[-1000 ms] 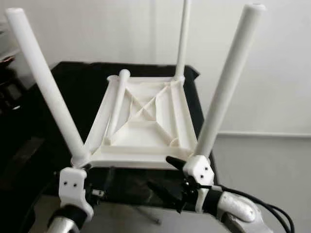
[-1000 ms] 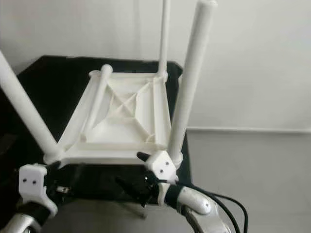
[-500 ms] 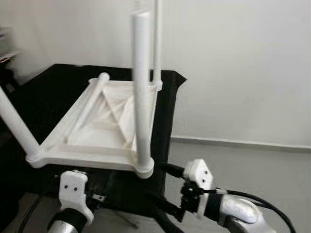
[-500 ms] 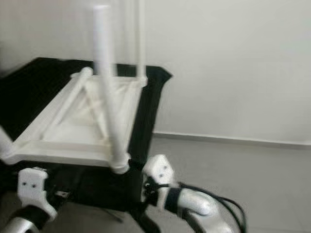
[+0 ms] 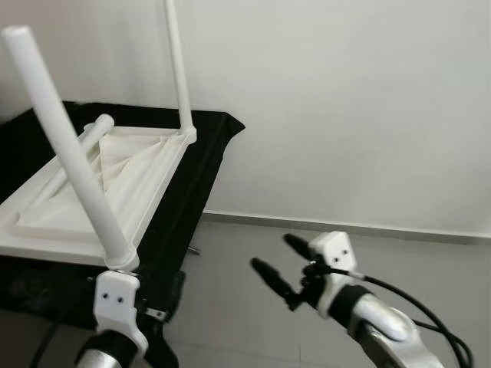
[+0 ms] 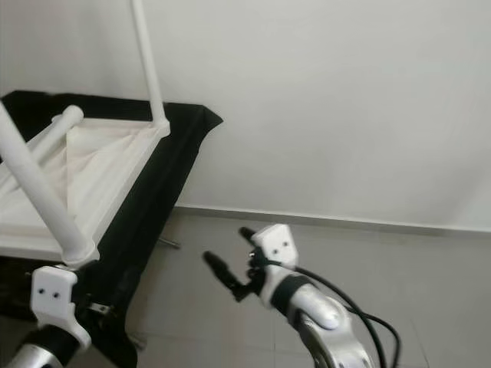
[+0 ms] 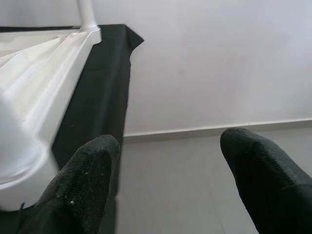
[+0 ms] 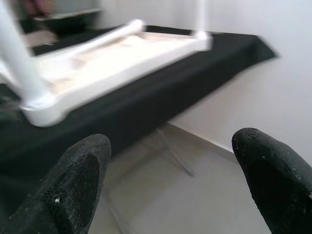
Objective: Building children table
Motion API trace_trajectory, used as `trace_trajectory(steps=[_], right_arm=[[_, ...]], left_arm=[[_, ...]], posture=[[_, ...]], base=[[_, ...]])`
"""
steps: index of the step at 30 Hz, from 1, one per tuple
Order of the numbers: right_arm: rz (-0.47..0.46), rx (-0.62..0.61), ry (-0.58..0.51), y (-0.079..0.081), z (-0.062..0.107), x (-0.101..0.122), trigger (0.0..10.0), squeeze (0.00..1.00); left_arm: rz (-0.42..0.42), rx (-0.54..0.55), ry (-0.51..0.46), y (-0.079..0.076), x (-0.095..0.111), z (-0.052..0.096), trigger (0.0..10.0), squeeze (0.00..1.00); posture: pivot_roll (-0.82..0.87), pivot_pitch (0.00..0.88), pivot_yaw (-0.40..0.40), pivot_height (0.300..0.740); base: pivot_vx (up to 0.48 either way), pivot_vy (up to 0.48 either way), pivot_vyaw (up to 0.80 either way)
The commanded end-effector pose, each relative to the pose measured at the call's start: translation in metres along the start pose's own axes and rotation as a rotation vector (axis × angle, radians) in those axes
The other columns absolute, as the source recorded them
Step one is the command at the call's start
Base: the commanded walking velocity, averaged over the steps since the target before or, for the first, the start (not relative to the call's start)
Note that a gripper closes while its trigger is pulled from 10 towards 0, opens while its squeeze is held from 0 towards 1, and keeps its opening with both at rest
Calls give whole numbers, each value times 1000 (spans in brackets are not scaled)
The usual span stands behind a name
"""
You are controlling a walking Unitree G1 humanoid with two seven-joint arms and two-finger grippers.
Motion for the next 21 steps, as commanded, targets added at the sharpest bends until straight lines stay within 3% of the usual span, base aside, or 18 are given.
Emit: trace_trajectory(steps=[1, 3, 18, 21], right_arm=[[-8, -8, 18, 1, -2, -4, 10000, 0], [8, -8, 21, 1, -2, -5, 10000, 0], [35, -134, 48, -15, -6, -8, 10000, 0], [43, -184, 60, -22, -7, -10, 10000, 0]], left_arm=[[-6, 12, 26, 4, -6, 2, 10000, 0], [-15, 11, 30, 4, -6, 1, 10000, 0], [-95, -30, 18, -4, -2, -5, 10000, 0], [-97, -28, 16, -4, -2, -6, 10000, 0]], posture=[[-71, 121, -25, 740], [-70, 121, -29, 740], [-73, 113, -36, 740], [-74, 112, -36, 740]], base=[[0, -480, 0], [0, -388, 400], [0, 0, 800], [0, 0, 0]])
Point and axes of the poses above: a point about 5 cm out from each wrist's last joint towards the gripper, its own z axis pointing back from the gripper into the wrist, its own x axis along the axis of the wrist's last joint, y = z × x, the point moved 4 cm from there along -z, pointing out of the wrist towards the gripper, and after that the axes turned 5 degrees about z, right-handed, at the moved point
